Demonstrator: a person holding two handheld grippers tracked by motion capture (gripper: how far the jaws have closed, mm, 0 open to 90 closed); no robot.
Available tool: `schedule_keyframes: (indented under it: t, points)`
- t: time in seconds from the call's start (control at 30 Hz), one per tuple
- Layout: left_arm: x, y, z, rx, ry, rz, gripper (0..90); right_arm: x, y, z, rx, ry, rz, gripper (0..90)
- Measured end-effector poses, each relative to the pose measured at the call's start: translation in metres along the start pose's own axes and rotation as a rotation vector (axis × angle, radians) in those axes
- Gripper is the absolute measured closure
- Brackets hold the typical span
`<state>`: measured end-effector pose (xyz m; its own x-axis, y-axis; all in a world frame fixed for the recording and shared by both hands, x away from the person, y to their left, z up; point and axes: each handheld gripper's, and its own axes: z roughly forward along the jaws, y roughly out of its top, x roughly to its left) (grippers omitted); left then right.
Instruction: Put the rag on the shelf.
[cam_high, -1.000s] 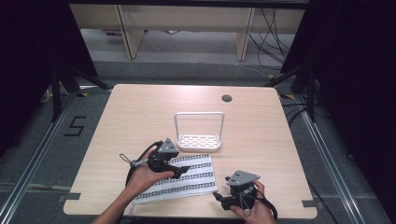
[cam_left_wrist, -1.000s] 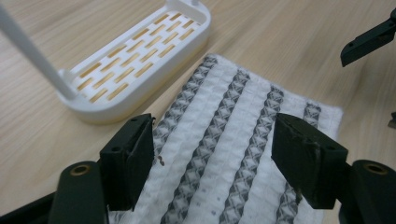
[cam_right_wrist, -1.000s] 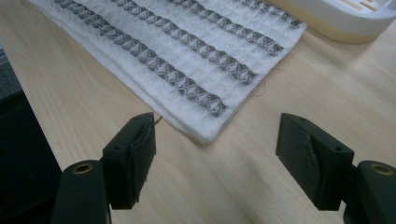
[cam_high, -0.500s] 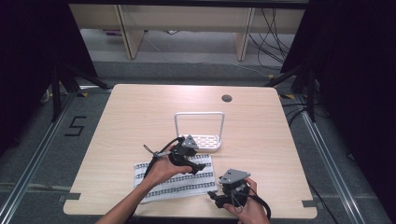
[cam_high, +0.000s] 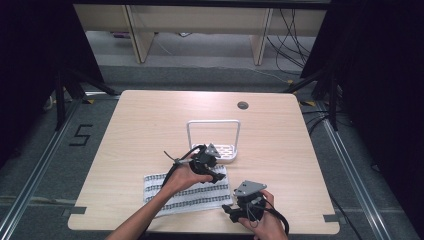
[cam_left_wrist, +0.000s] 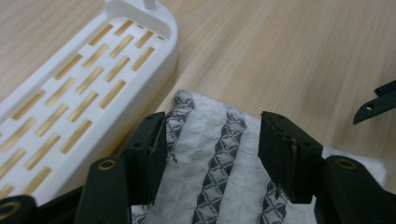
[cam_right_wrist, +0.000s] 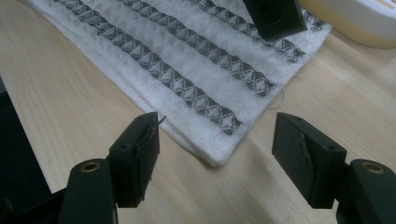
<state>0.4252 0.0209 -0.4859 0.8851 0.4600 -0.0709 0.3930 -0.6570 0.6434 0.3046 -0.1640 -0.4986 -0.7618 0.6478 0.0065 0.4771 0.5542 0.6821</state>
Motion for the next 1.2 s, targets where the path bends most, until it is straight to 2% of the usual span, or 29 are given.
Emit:
schedule_keyframes:
  t: [0.03,0.07,0.13,0.17,0.27,0.33,0.37,0.4,0.47,0.53,0.67,0.73,0.77,0.87,0.9,0.93,0.97,1.0,1.03,1.1,1.2]
  points:
    - [0.001,0.001,0.002,0.017,-0.005,0.012,42.1,0.0,0.001,0.0,0.01,0.004,0.0,33.4]
    - [-0.001,0.001,0.004,0.012,0.003,-0.008,42.1,0.0,0.001,0.0,0.01,0.004,0.0,33.4]
    - [0.002,0.001,0.007,0.021,0.002,-0.009,41.9,0.0,0.001,0.002,0.007,-0.002,0.0,33.8]
    - [0.005,0.001,0.009,0.022,-0.001,-0.013,42.4,0.0,0.002,0.002,0.028,0.002,0.0,34.4]
    - [0.005,0.001,0.011,0.035,-0.004,-0.006,42.8,-0.002,0.002,0.005,0.021,0.001,-0.014,34.8]
    - [0.004,0.002,0.012,0.035,0.001,-0.005,42.7,-0.002,0.003,0.005,0.029,0.003,-0.013,35.0]
    - [0.004,0.002,0.013,0.023,0.001,-0.02,42.7,-0.002,0.004,0.005,0.038,0.005,-0.013,35.5]
    - [0.006,0.003,0.012,0.035,0.0,0.0,42.7,-0.002,0.004,0.005,0.038,0.005,-0.013,35.5]
    - [0.007,0.005,0.012,0.03,0.005,-0.006,42.8,-0.001,0.003,0.008,0.023,0.001,-0.013,35.9]
    - [0.008,0.007,0.013,0.034,0.003,-0.008,43.4,0.0,0.004,0.008,0.04,0.005,-0.018,36.0]
    - [0.008,0.007,0.016,0.042,-0.002,-0.01,44.3,0.001,0.004,0.01,0.026,0.001,-0.022,36.3]
    - [0.009,0.007,0.018,0.032,-0.007,-0.022,45.4,0.001,0.004,0.011,0.031,-0.001,-0.018,36.6]
    - [0.01,0.007,0.018,0.032,-0.009,-0.029,45.4,0.003,0.003,0.011,0.037,0.002,0.003,36.7]
    - [0.01,0.007,0.019,0.032,-0.009,-0.04,46.8,-0.001,0.004,0.011,0.046,0.004,-0.008,37.3]
    - [0.011,0.008,0.02,0.04,-0.014,-0.025,47.5,-0.002,0.005,0.011,0.045,-0.001,-0.003,37.5]
    - [0.01,0.008,0.02,0.045,-0.012,-0.022,48.2,-0.002,0.004,0.013,0.031,-0.006,0.0,37.8]
    - [0.01,0.008,0.021,0.047,-0.014,-0.027,48.4,-0.003,0.005,0.012,0.045,0.001,0.0,38.0]
    - [0.01,0.008,0.022,0.05,-0.01,-0.024,48.9,-0.001,0.004,0.015,0.035,-0.002,0.019,38.6]
    - [0.01,0.008,0.022,0.049,-0.011,-0.022,50.3,-0.003,0.005,0.016,0.04,0.002,0.0,39.8]
    - [0.01,0.008,0.022,0.05,-0.013,-0.02,52.0,-0.003,0.005,0.016,0.044,0.014,0.016,41.7]
    - [0.011,0.009,0.022,0.051,-0.011,-0.01,54.0,-0.003,0.005,0.016,0.043,0.015,0.013,44.4]
